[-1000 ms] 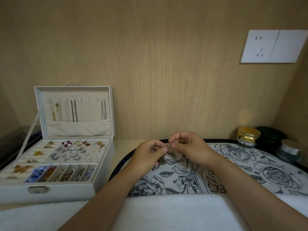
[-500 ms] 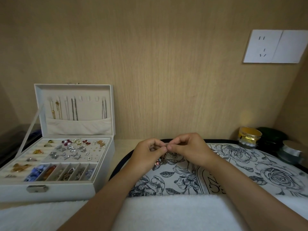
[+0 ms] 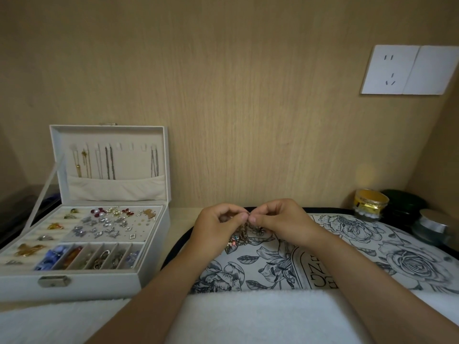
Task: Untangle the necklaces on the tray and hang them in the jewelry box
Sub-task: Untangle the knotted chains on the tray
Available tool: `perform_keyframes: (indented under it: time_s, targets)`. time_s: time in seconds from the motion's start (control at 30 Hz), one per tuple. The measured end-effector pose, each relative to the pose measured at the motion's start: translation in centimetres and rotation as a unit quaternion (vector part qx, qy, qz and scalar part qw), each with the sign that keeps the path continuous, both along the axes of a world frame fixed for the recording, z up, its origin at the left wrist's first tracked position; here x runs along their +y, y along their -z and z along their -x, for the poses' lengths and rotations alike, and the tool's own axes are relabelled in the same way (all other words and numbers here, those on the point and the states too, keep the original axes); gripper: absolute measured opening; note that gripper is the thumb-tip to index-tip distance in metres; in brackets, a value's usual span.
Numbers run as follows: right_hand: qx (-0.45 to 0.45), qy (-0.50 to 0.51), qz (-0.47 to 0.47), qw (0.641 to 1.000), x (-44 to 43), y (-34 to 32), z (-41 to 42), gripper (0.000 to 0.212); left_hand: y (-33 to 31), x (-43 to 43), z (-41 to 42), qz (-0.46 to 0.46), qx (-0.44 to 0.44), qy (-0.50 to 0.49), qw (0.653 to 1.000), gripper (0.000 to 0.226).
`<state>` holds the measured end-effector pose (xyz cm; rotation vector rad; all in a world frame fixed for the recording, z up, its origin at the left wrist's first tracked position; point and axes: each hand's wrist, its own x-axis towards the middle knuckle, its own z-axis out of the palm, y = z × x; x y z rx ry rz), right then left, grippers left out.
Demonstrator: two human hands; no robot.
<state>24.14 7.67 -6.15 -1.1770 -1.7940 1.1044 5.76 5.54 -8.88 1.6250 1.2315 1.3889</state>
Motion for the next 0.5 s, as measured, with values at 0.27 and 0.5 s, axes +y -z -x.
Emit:
perform_keyframes:
  time_s: [0.27,0.5]
  targets:
    - [-0.027,-0.006,-0.007,1.0,0.1,0.2,-0.1,0.006,-0.3,-0.1,0.5,0.032,0.04,0.028,0.998,0.008]
    - [-0.042,-0.026,0.023,0.999,0.1,0.0,-0.1,0.027,-1.2,0.2,0.8,0.023,0.216,0.046,0.975,0.01]
